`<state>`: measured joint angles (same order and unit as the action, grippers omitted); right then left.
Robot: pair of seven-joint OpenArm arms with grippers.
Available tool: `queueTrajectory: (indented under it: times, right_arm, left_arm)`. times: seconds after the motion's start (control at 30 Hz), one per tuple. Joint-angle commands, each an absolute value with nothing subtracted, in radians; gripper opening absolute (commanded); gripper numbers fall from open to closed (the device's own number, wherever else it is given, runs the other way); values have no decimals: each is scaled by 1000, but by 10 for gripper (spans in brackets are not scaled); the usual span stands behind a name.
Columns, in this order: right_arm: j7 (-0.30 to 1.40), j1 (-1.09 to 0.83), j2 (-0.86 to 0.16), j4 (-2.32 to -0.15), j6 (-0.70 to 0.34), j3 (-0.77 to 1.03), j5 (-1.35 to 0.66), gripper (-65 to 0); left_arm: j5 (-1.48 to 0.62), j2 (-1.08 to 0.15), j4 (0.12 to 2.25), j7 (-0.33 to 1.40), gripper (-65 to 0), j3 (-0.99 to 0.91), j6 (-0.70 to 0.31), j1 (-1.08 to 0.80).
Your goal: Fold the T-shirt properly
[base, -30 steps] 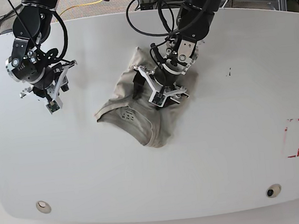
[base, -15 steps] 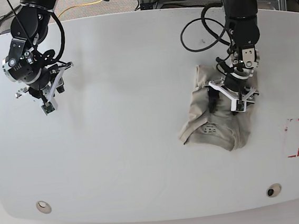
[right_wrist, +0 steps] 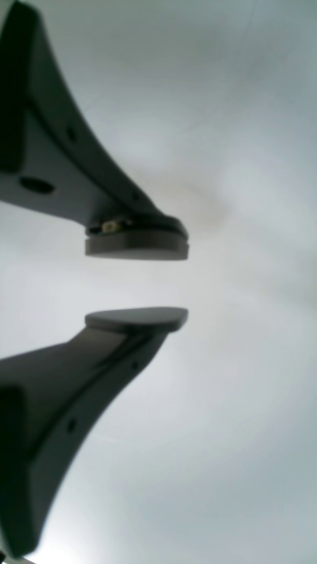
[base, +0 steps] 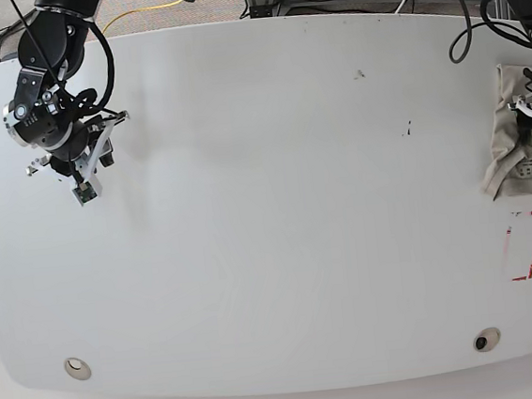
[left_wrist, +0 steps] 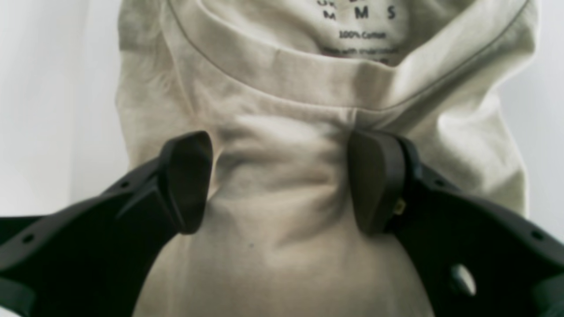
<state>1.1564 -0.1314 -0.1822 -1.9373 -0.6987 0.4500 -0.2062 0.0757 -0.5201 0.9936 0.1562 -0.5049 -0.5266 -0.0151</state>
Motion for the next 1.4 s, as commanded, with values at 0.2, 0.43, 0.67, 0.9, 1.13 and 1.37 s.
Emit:
queueTrajectory:
  times: [0.2, 0.43, 0.67, 0.9, 1.13, 1.37]
  right_arm:
    - [1082, -125, -189, -1959, -698, 449, -208, -477]
    - [983, -128, -199, -1959, -698, 453, -196, -477]
    - [690, -145, -143, -1951, -698, 456, -33, -477]
    - [398, -188, -33, -1920, -698, 561, 82, -477]
    - [246, -300, 7, -1865, -698, 662, 76, -477]
    - [153, -518, 36, -1853, -698, 723, -79, -477]
  left_arm:
    - [96, -613, 1030, 186, -204, -584, -638, -7]
    - [94, -536, 1448, 404, -236, -644, -698, -13]
    - [101, -360, 1695, 378, -265, -542, -698, -16]
    - [101, -199, 1732, 99, -265, -375, -466, -125]
    - [101, -125, 1744, -163, -265, -266, -374, -341]
    - [97, -67, 1860, -239, -265, -265, -352, -625]
